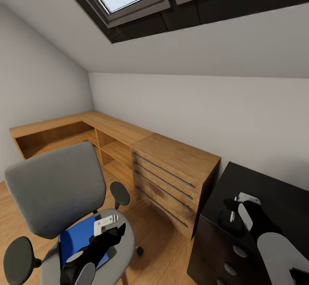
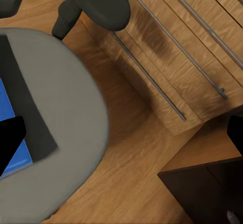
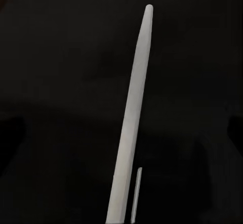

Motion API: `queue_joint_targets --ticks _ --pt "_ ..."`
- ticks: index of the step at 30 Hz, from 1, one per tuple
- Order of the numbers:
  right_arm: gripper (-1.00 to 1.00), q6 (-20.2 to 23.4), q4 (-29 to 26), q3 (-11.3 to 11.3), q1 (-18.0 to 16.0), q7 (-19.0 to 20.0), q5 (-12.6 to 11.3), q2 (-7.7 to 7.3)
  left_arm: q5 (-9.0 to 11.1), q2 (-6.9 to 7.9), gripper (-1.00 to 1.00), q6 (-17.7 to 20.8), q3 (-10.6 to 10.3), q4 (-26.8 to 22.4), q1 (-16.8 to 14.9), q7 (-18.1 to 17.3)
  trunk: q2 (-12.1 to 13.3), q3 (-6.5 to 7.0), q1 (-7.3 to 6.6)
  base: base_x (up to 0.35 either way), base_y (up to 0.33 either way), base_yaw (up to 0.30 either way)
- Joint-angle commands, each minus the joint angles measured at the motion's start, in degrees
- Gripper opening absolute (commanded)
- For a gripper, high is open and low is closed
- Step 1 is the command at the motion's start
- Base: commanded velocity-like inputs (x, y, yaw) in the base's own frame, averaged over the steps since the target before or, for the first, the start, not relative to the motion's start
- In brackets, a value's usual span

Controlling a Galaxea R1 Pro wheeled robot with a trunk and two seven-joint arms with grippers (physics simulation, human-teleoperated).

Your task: In the bedroom, organize the workspace by keeping the computer under the desk, ensuring the monitor is on the desk, placing the keyboard on the desk next to the monitor, placing the mouse on the desk next to the keyboard, moving the folder from the swivel chair onto the desk next to the mouse, stacking the notebook on top of the folder with the pen on top of the notebook, and positioning the swivel chair next to the desk.

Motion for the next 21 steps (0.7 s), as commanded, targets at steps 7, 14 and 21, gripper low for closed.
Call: queue_joint_targets --ticks 7,14,21 --pt "1.0 1.65 -17.02 -0.23 2.07 -0.75 -0.46 3.36 0.51 0.13 1.0 -0.19 -0.13 0.52 -0.06 0.53 -0.04 -0.07 0.0 0.0 0.0 0.0" --pt "1.0 5.73 -34.25 0.07 10.85 -1.39 0.63 9.24 0.49 0.14 1.0 -0.22 -0.11 0.57 -0.04 0.5 -0.04 -0.07 0.0 -0.07 0.061 0.0" --pt "1.0 7.98 -41.58 6.08 15.75 -3.55 9.49 17.06 0.3 0.16 1.0 -0.11 -0.07 0.57 -0.06 0.5 -0.04 -0.07 0.0 -0.24 0.203 0.128"
